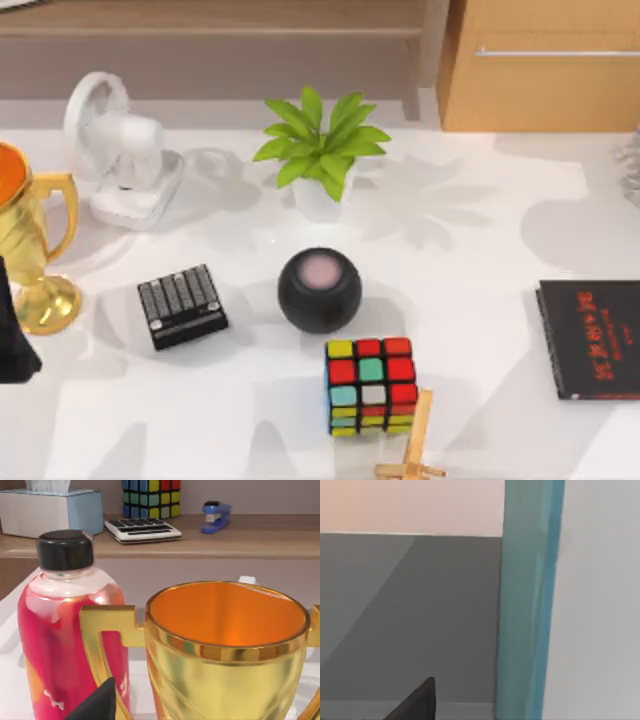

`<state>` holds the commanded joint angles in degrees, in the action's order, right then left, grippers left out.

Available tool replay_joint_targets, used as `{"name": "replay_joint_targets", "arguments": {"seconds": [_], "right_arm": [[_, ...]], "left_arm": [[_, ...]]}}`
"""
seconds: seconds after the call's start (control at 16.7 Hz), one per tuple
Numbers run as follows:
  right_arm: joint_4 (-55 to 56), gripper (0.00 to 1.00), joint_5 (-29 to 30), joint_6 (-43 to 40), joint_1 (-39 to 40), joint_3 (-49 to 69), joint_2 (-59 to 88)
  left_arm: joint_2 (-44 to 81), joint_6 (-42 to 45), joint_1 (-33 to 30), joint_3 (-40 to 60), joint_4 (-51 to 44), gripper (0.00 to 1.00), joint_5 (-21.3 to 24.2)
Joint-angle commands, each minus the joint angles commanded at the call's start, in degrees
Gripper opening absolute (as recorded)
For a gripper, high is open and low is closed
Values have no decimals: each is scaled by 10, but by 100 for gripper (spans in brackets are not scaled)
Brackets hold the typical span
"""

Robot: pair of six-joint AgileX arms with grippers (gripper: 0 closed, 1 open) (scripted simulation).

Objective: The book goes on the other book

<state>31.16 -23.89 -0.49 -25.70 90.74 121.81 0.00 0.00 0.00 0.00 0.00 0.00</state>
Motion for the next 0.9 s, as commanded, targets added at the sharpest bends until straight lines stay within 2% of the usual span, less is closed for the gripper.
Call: {"name": "replay_joint_targets", "arguments": {"seconds": [0.24,0.9], "right_arm": [[-2,100,1,0,1,6,4],[-2,17,1,0,1,6,4]], "left_arm": [[0,0,0,0,0,100,0],[0,0,0,0,0,100,0]]}}
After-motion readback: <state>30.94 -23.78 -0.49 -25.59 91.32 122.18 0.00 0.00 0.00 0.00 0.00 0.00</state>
